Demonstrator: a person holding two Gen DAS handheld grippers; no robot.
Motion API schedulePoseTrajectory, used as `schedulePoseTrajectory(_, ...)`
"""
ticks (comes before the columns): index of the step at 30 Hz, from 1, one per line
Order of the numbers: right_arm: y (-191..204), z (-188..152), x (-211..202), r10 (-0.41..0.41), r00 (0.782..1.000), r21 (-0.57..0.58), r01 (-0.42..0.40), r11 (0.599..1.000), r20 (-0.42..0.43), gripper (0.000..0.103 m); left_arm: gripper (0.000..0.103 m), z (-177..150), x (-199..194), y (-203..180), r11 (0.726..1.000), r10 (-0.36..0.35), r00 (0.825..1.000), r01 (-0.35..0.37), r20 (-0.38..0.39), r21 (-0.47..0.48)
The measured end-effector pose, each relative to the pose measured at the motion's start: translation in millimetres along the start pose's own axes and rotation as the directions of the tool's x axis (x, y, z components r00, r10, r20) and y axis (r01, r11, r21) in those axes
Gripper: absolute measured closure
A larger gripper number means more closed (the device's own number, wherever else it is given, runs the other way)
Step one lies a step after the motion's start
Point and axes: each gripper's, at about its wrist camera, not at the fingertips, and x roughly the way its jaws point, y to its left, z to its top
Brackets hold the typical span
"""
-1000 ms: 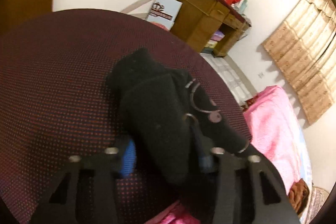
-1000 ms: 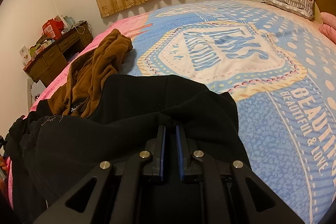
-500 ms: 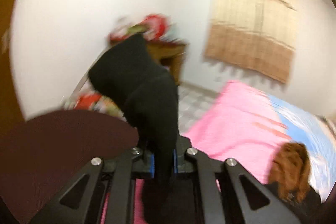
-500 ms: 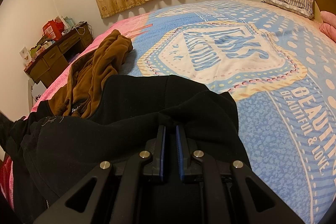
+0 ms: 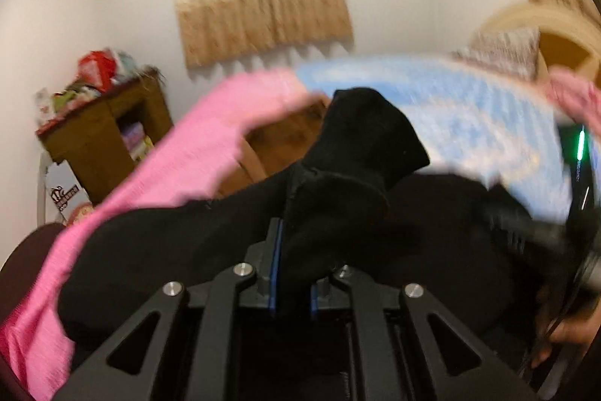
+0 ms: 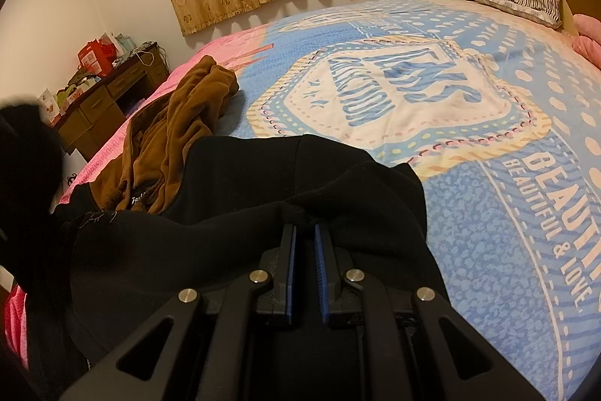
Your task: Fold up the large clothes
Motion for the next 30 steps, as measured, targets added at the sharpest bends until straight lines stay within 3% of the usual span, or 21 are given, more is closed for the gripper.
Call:
schedulePoseTrajectory(3, -1, 0, 0, 0.013, 1.000, 0.011, -0.013, 1.000, 0.000, 0.093, 0.089, -8, 5, -8, 0.999, 0.014, 0.999, -0.011, -0.050, 0.053)
schedulePoseTrajectory(6, -4, 0, 0, 0.029, 1.000, 0.026, -0.029, 0.999, 0.000, 0.093, 0.088, -4, -20, 11, 0.997, -0.074, 0.996, 0.075, -0.040, 0.008)
schedulePoseTrajectory(11, -8, 1, 1, 0.054, 0.999, 0.050, -0.054, 0.997, -0.004, 0.093, 0.073, -25, -49, 44, 0.986, -0.162, 0.983, 0.158, -0.087, -0.053)
schedulePoseTrajectory(13, -13, 2, 2, 0.079, 0.997, 0.072, -0.078, 0.994, -0.010, 0.093, 0.051, -36, -68, 66, 0.978, -0.187, 0.979, 0.177, -0.080, -0.111)
schedulePoseTrajectory(14, -16, 3, 2, 0.106, 0.994, 0.095, -0.104, 0.990, -0.017, 0.093, 0.047, -42, -71, 76, 0.977, -0.185, 0.980, 0.175, -0.075, -0.123)
schedulePoseTrajectory(16, -22, 7, 1, 0.138, 0.990, 0.121, -0.132, 0.984, -0.041, 0.093, 0.029, -56, -75, 86, 0.982, -0.152, 0.986, 0.143, -0.063, -0.125)
schedulePoseTrajectory(19, -19, 9, -20, 0.161, 0.986, 0.156, -0.154, 0.976, -0.031, 0.093, 0.019, -66, -84, 93, 0.985, -0.124, 0.992, 0.120, -0.027, -0.125)
schedulePoseTrajectory(22, -9, 4, -50, 0.306, 0.951, 0.180, -0.306, 0.935, 0.028, 0.093, 0.018, -63, -71, 86, 0.983, -0.136, 0.990, 0.131, -0.031, -0.129)
schedulePoseTrajectory(26, 8, -11, -76, 0.493, 0.870, 0.255, -0.480, 0.839, 0.014, 0.092, 0.018, -56, -65, 64, 0.983, -0.156, 0.988, 0.153, -0.023, -0.104)
schedulePoseTrajectory(27, 13, -18, -82, 0.543, 0.840, 0.265, -0.526, 0.808, 0.010, 0.092, 0.018, -56, -67, 60, 0.982, -0.161, 0.987, 0.159, -0.019, -0.101)
schedulePoseTrajectory(29, 18, -25, -87, 0.587, 0.809, 0.273, -0.563, 0.780, -0.011, 0.092, 0.017, -57, -72, 57, 0.982, -0.171, 0.985, 0.169, -0.022, -0.083)
schedulePoseTrajectory(30, 22, -31, -87, 0.627, 0.779, 0.292, -0.592, 0.751, -0.031, 0.089, 0.013, -60, -77, 57, 0.982, -0.182, 0.983, 0.180, -0.025, -0.065)
